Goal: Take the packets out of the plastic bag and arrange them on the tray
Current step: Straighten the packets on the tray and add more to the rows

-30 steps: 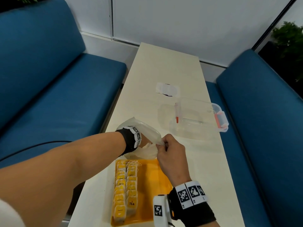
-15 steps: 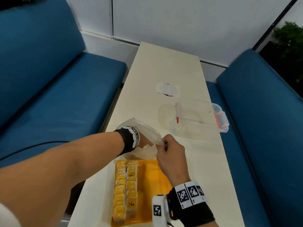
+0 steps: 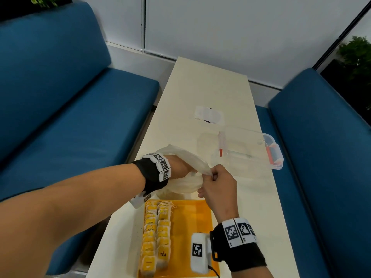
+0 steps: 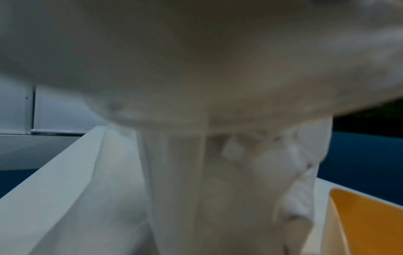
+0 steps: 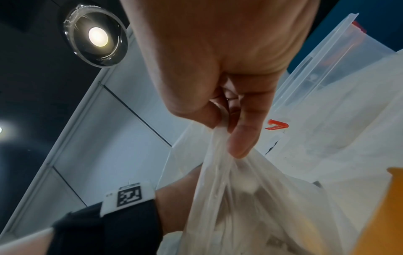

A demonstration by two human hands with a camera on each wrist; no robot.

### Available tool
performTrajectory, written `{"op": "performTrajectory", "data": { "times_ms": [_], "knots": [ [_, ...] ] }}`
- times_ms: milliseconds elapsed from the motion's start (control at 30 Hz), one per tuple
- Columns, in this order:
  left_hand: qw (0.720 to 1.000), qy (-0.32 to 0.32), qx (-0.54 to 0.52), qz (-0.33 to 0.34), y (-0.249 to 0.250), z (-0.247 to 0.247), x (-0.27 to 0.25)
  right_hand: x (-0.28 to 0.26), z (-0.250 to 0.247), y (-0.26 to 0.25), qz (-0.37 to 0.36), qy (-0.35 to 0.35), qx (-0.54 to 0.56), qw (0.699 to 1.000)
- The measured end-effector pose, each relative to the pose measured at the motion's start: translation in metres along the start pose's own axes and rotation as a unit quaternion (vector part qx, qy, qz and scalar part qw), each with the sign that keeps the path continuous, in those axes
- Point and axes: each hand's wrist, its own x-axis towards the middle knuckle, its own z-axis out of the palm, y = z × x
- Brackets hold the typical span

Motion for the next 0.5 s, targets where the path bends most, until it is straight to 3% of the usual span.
{"op": "performTrajectory", "data": {
  "times_ms": [200, 267, 300, 433, 500],
  "knots": [
    [0.987, 0.0, -0.037, 0.155, -0.008, -0.017, -0.02, 0.005, 0.001, -0.007, 0.018, 0.004, 0.008, 1.0],
    [0.975, 0.019, 0.011, 0.22, -0.012, -0.024, -0.031, 0.007, 0.003, -0.009, 0.021, 0.003, 0.01, 1.0],
    [0.977, 0.023, 0.05, 0.207, -0.011, -0.027, -0.042, 0.007, 0.004, -0.01, 0.024, 0.002, 0.01, 1.0],
    [0.939, 0.092, 0.125, 0.308, -0.022, -0.036, -0.054, 0.01, 0.008, -0.013, 0.037, 0.006, 0.003, 0.999],
    [0.925, 0.126, 0.089, 0.347, -0.028, -0.042, -0.059, 0.011, 0.008, -0.013, 0.042, 0.009, 0.005, 0.999]
  ]
}}
